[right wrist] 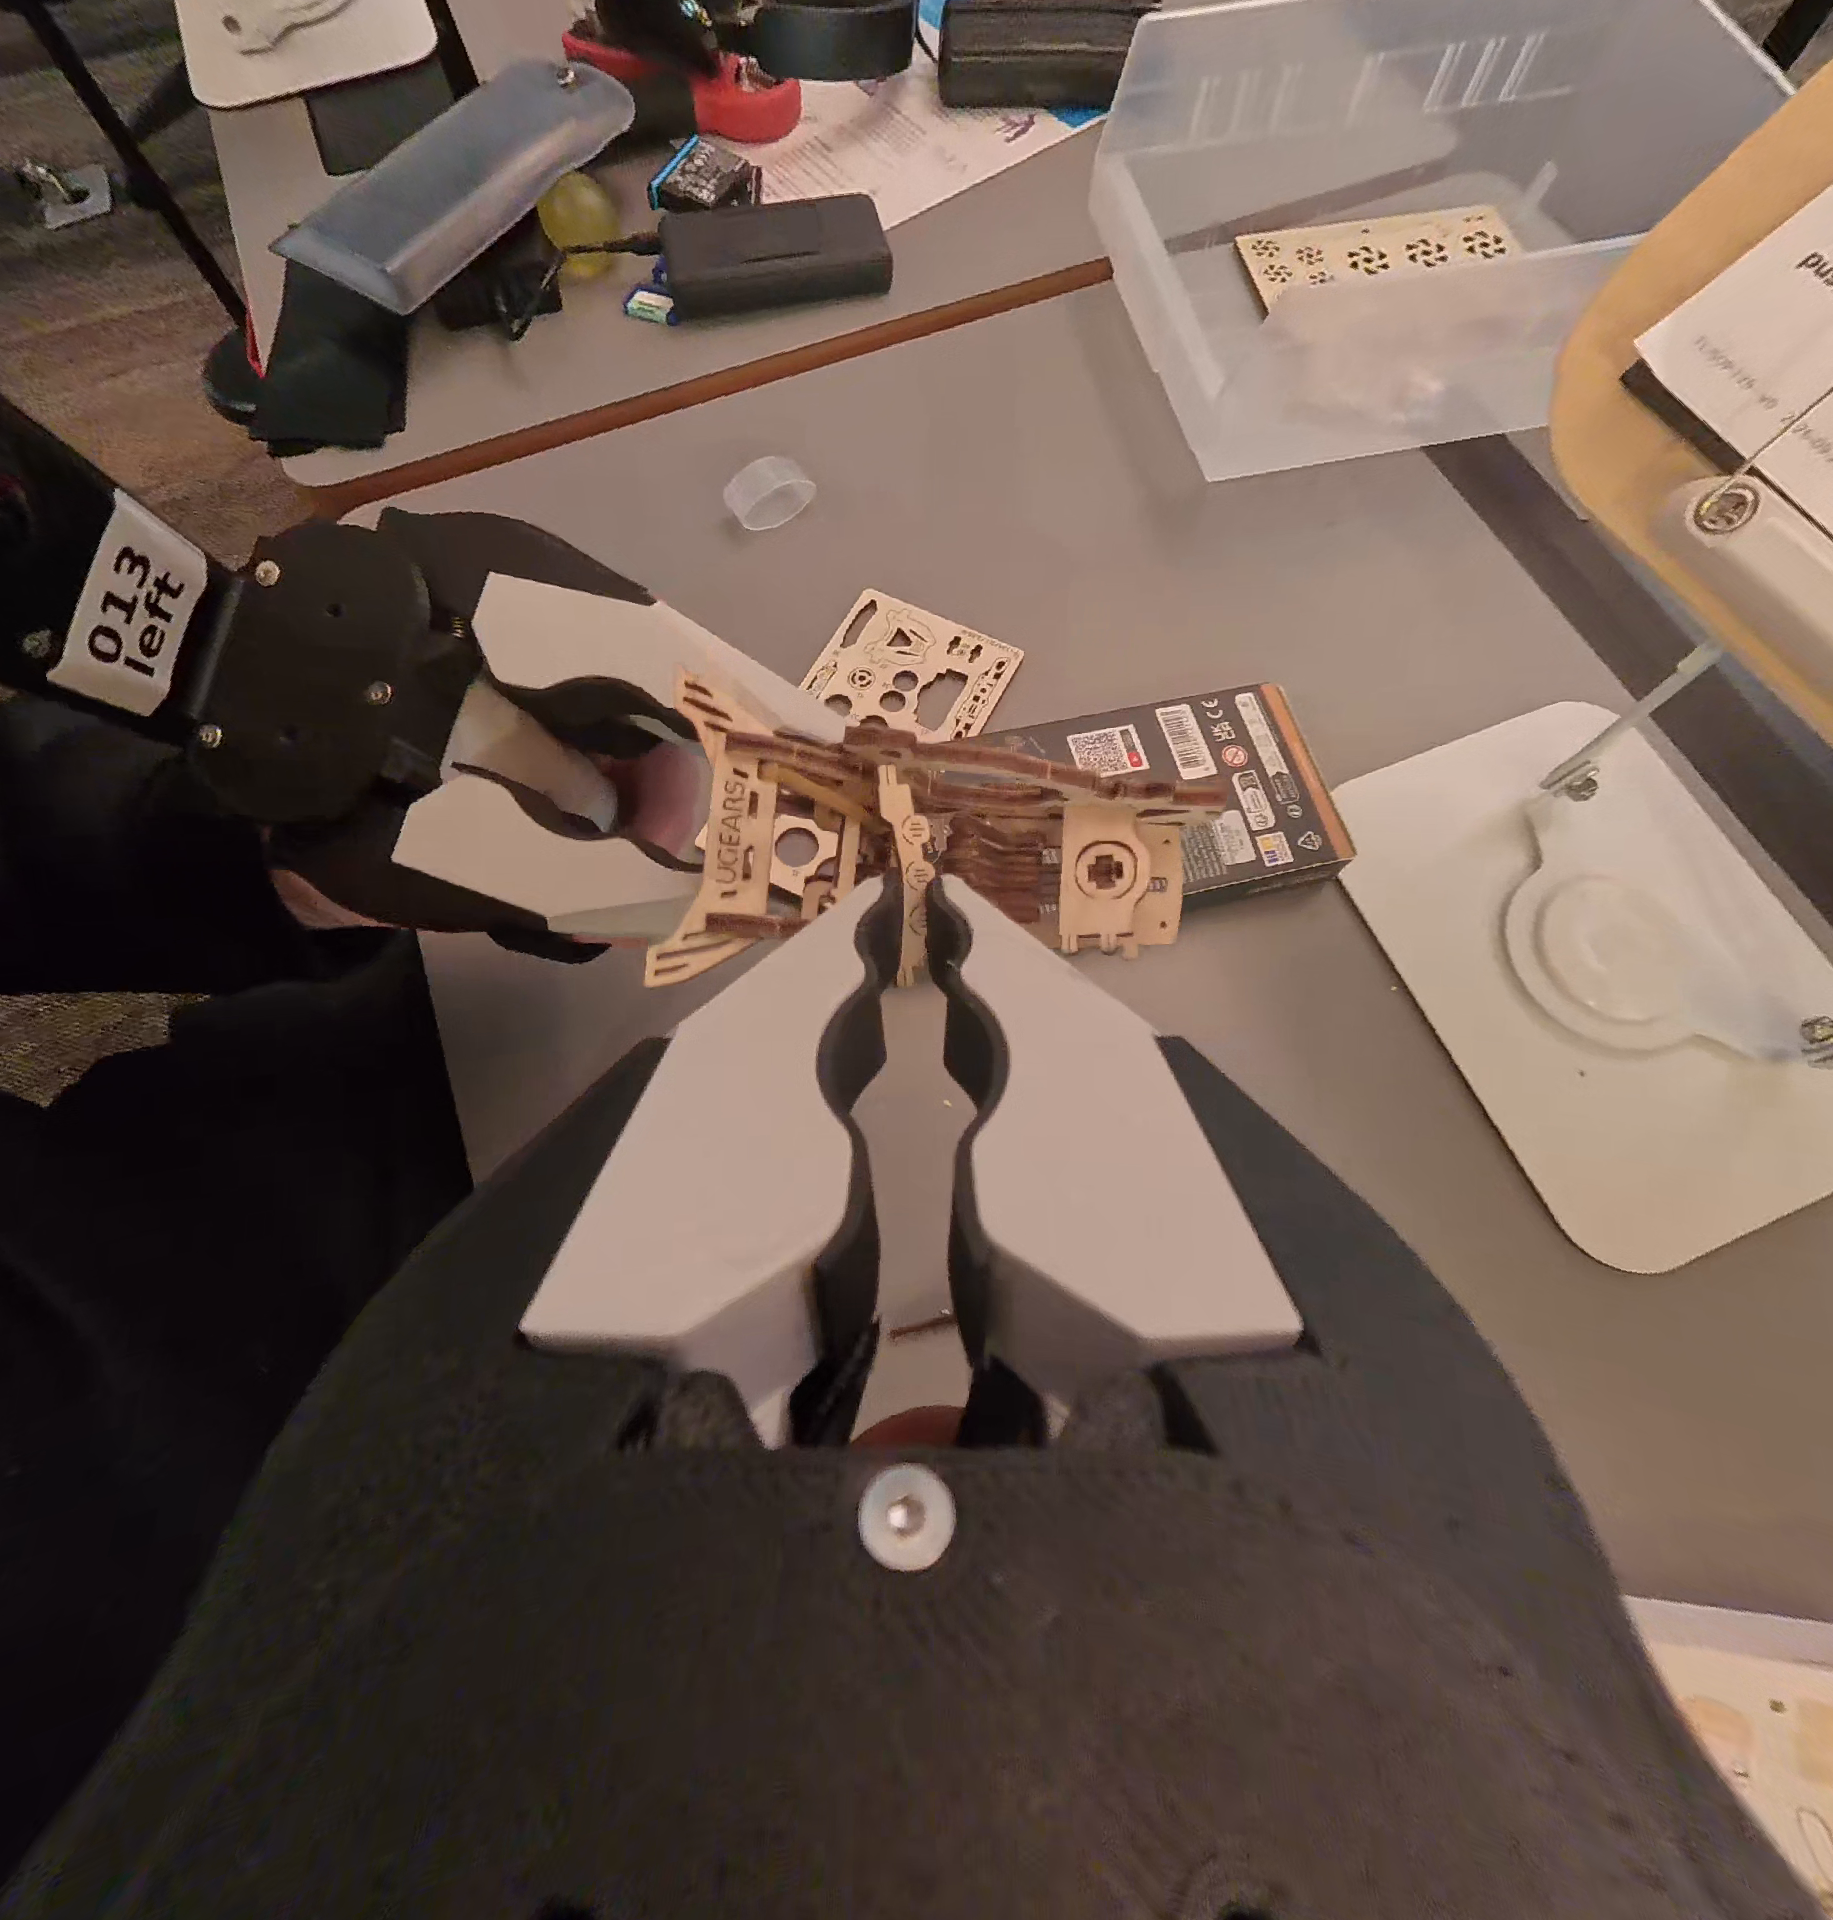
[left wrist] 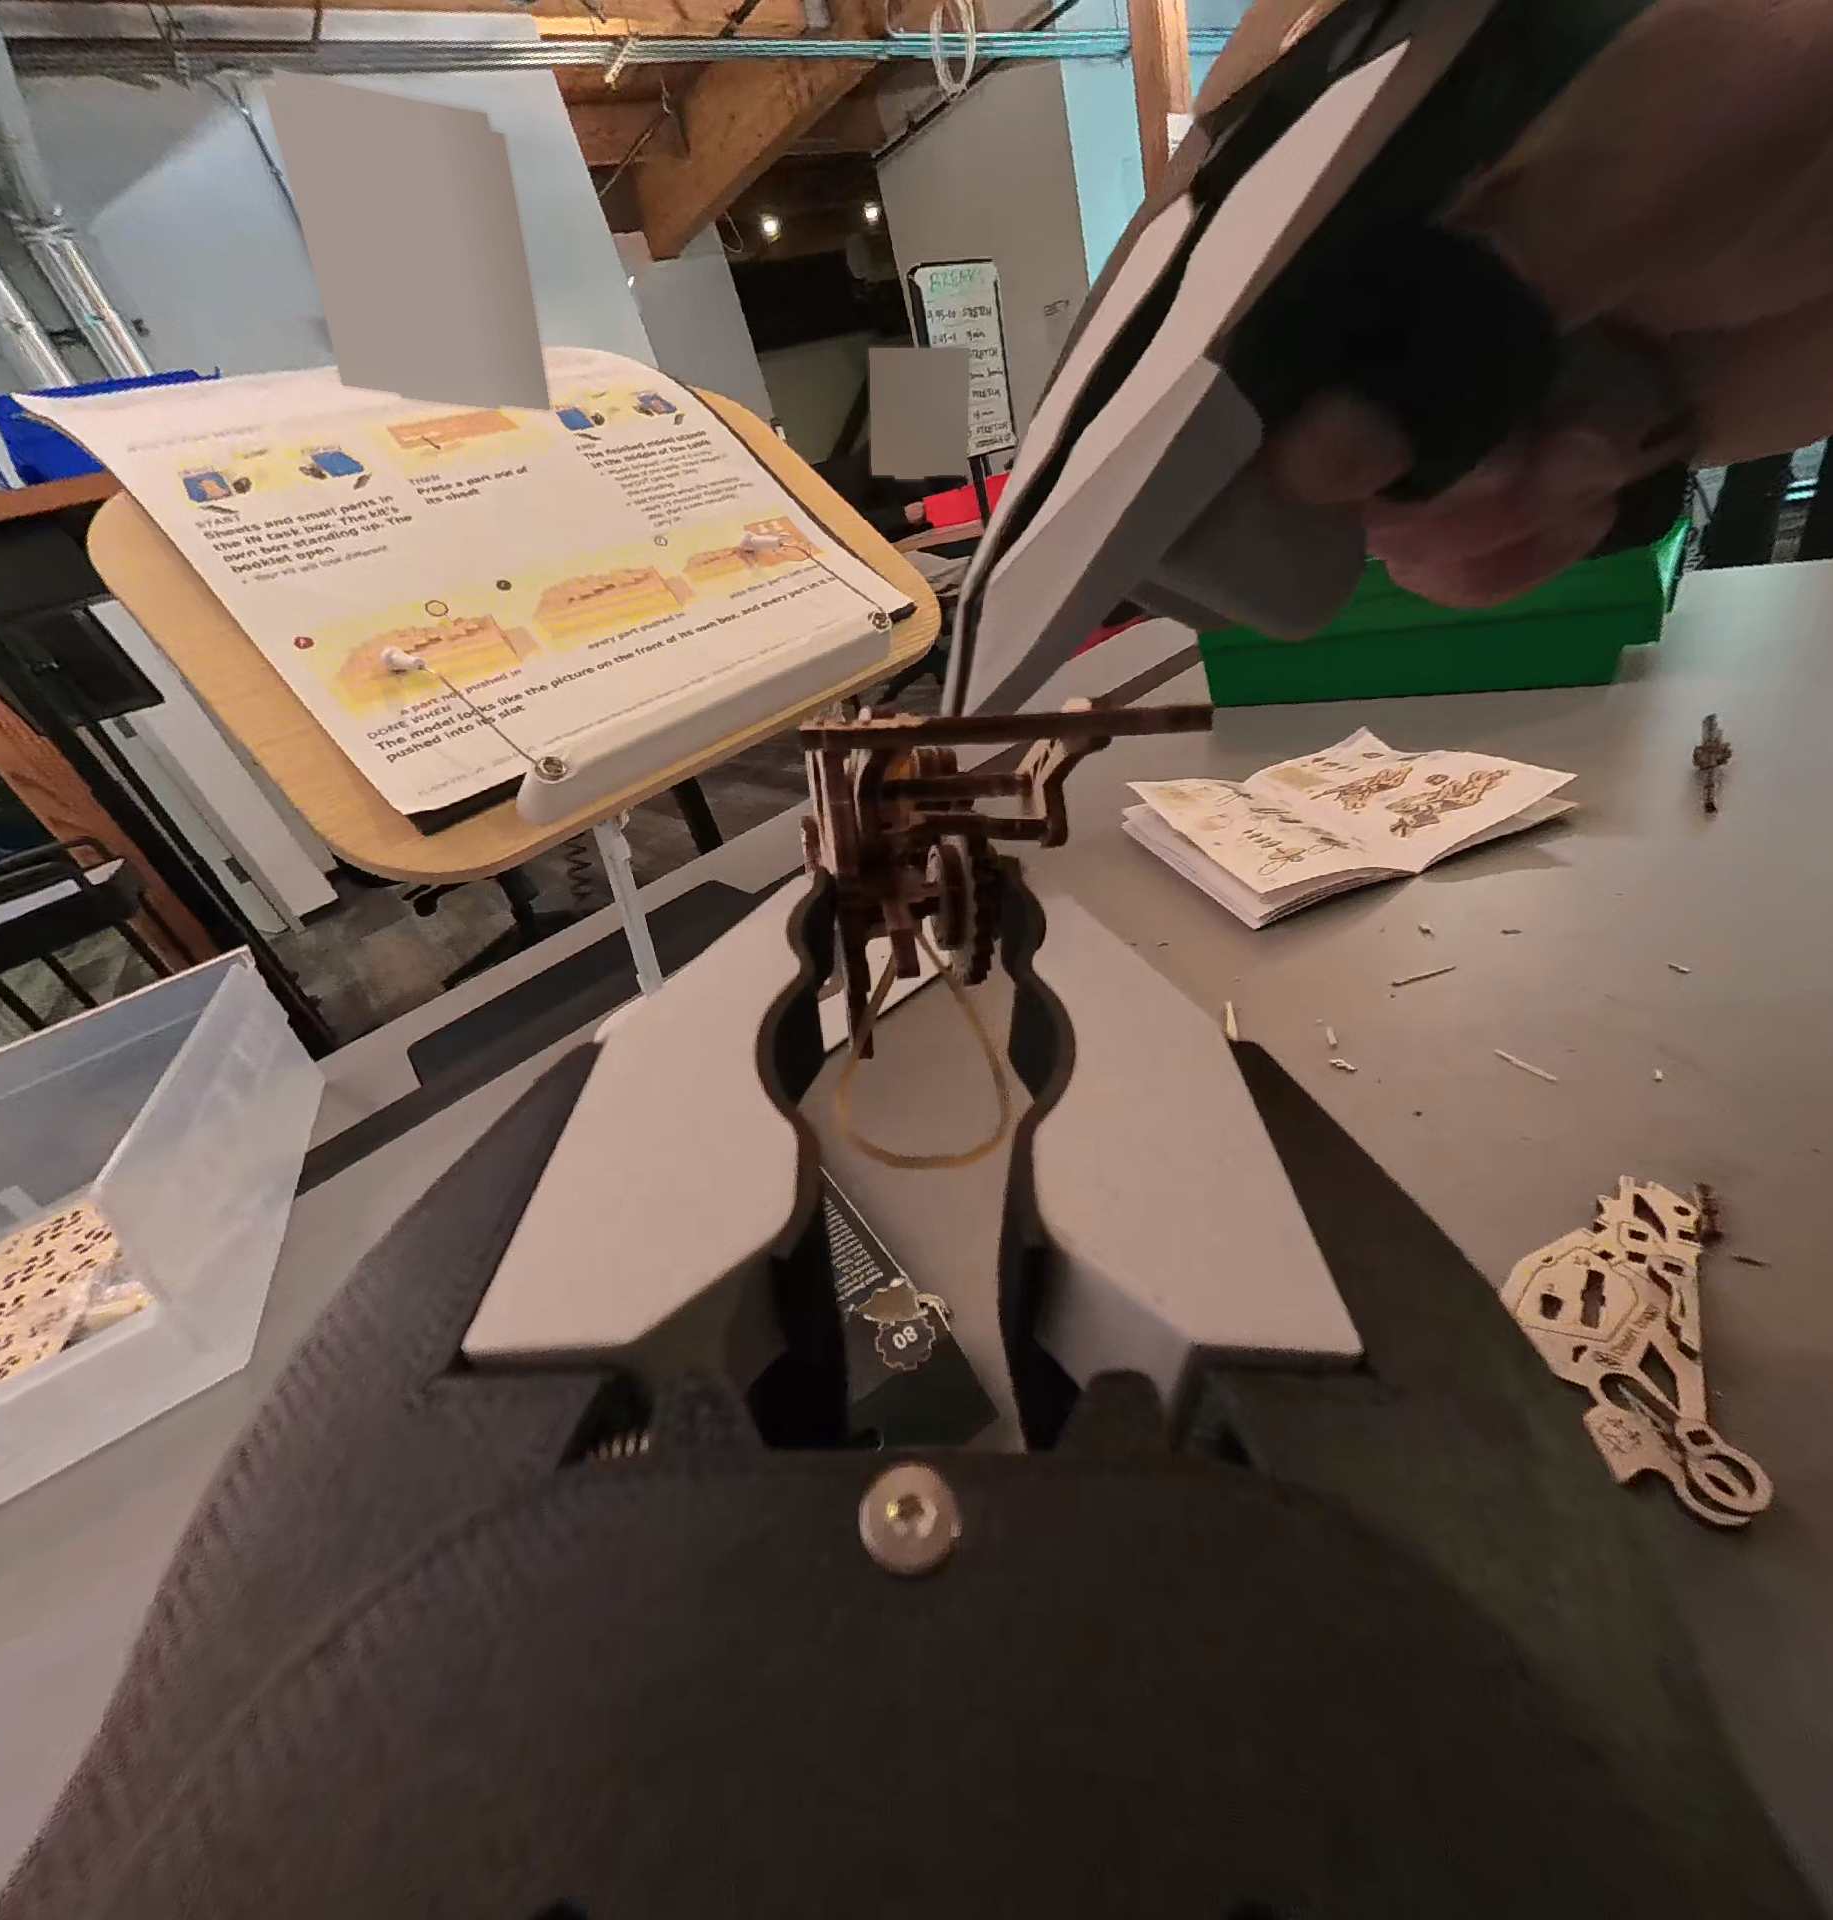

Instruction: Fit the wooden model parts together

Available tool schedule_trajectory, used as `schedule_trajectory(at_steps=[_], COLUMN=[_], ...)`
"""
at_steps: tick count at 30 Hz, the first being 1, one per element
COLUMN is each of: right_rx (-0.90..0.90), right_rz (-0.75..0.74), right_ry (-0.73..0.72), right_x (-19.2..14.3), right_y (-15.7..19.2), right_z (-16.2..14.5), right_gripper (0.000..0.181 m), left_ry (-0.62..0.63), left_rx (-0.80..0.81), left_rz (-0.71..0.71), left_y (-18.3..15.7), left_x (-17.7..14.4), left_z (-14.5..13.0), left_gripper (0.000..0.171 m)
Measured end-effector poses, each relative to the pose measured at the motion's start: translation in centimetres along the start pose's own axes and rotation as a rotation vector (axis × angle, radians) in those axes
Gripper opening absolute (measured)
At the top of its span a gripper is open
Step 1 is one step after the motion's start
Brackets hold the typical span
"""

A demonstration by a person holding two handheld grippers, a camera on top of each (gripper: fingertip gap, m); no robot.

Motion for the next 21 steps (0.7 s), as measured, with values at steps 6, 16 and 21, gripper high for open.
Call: schedule_trajectory(at_steps=[6, 16, 21], right_rx=[0.025, 0.092, 0.100], right_rz=[0.000, -0.034, -0.059], right_ry=[-0.010, -0.006, -0.020], right_x=[0.23, 0.56, 0.43], right_y=[0.17, 0.06, 0.22], right_z=[0.20, -0.07, 0.02], right_gripper=[0.001, 0.000, 0.000], left_ry=[0.015, 0.040, 0.072], left_rx=[0.019, 0.069, 0.131], left_rz=[0.031, 0.070, 0.122], left_y=[0.02, -0.09, -0.12], left_x=[0.01, 0.18, 0.30], left_z=[0.05, -0.05, -0.10], left_gripper=[0.030, 0.029, 0.029])
Point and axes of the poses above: each gripper's, where its closed fingertips meet, x out along the fingers, z out of its top, y = z × x across the jaws, the point moved 7 cm from there along -x, back along the fingers, and after that the axes turned 10 degrees about y, right-handed, at the moved point
